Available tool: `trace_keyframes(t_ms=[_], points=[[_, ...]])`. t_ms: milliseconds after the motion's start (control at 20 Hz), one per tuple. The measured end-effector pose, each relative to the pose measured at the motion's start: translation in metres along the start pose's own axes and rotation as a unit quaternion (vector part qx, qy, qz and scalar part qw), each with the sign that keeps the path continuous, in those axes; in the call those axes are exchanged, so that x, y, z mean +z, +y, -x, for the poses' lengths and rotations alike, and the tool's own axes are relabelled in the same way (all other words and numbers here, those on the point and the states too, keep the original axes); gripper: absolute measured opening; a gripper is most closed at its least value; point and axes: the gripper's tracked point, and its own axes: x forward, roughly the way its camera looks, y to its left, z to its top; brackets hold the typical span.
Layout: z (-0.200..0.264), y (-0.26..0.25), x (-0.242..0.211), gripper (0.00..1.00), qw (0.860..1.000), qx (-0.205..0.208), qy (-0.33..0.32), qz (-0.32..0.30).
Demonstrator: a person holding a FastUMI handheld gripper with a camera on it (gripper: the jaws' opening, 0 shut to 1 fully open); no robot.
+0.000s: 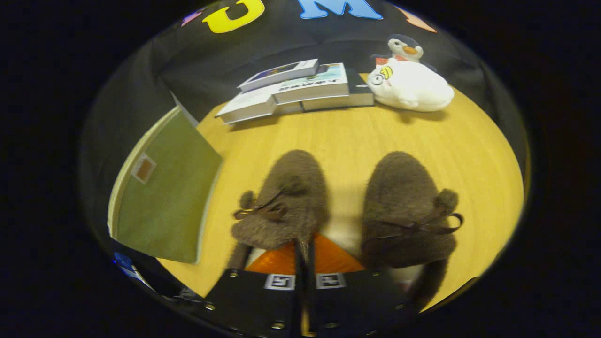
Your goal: Open the storage box then place both shoes into the box .Put the left shoe in first, then the right shoe, with the right side of both shoes facing outward in a uniform manner.
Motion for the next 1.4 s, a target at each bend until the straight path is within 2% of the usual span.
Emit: trace_keyframes(t_ms=[50, 350, 600, 1000, 1400], points=[[0.001, 0.004, -0.005, 0.01, 1.0, 0.007, 0.012, -0.021], [0.02, 0.012, 0.017, 0.01, 0.997, 0.014, 0.001, -0.073], [0.054, 0.05, 0.053, 0.01, 0.993, 0.051, -0.02, -0.106], [0.101, 0.126, 0.105, 0.01, 0.986, 0.102, -0.06, -0.117], [0.101, 0.211, 0.117, 0.01, 0.984, 0.136, -0.07, -0.091]])
